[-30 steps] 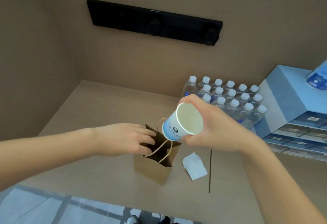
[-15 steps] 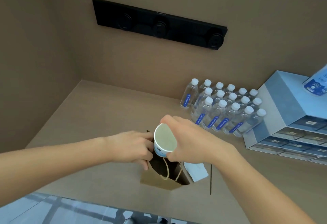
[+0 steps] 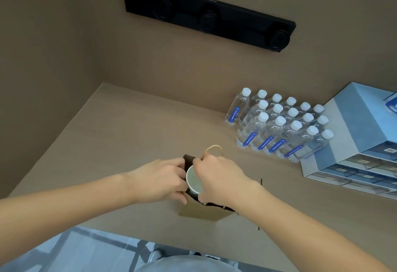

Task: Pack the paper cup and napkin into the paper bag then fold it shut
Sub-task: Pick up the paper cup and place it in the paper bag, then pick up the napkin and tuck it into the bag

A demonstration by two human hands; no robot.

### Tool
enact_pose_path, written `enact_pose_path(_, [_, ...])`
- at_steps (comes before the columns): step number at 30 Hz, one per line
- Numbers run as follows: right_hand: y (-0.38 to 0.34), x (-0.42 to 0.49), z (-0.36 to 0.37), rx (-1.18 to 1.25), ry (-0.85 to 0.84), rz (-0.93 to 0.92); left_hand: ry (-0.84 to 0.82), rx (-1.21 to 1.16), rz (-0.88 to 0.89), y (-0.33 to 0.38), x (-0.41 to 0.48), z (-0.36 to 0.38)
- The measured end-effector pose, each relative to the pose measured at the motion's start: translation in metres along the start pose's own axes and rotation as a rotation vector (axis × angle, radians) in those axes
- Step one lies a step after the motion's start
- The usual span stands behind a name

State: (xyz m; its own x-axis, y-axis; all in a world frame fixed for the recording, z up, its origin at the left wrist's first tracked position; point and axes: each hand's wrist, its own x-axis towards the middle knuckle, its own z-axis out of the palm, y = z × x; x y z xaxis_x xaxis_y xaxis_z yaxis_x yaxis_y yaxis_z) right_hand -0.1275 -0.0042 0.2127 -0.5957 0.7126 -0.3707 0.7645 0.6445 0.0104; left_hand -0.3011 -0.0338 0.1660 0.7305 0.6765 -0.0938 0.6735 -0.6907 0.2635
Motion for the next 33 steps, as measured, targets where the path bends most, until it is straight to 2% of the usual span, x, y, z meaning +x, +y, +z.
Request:
enact_pose_path(5, [-0.012,0.017,0.017,-0.064,-0.114,0.032,-0.021,0.059,-0.007,0.001,0.0,0.002])
enact_pose_path(11, [-0.021,0.059,0.066,-0.076,-0.372,0.071,-0.016,0.034,0.012,0.007,0.002,-0.001])
enact_pose_path(16, [-0.017,0.073,0.083,-0.076,-0.473,-0.022,0.011,0.026,0.038,0.01,0.002,-0.001])
enact_pose_path(20, [-0.006,0.065,0.064,0.137,-0.531,-0.042,0.017,0.01,0.028,0.009,0.003,0.001])
enact_pose_path(23, [0.016,0.034,0.024,0.261,-0.388,-0.09,0.033,-0.029,0.046,0.005,0.001,0.001])
enact_pose_path(26, [0.074,-0.023,-0.019,0.855,-0.222,-0.096,0.084,0.007,0.082,0.003,-0.002,-0.003])
enact_pose_path(28, [0.12,-0.049,-0.015,1.199,-0.123,0.003,0.117,0.06,0.098,0.004,-0.002,-0.006])
enact_pose_path(29, [0.139,-0.052,0.003,1.234,-0.071,0.11,0.115,0.069,0.101,0.004,-0.002,-0.007])
enact_pose_path(31, [0.157,-0.037,0.06,1.141,-0.06,0.372,0.099,0.06,0.111,0.006,-0.001,-0.009])
enact_pose_path(33, [0.149,-0.016,0.124,0.956,-0.153,0.51,0.077,0.069,0.117,0.009,0.001,-0.011])
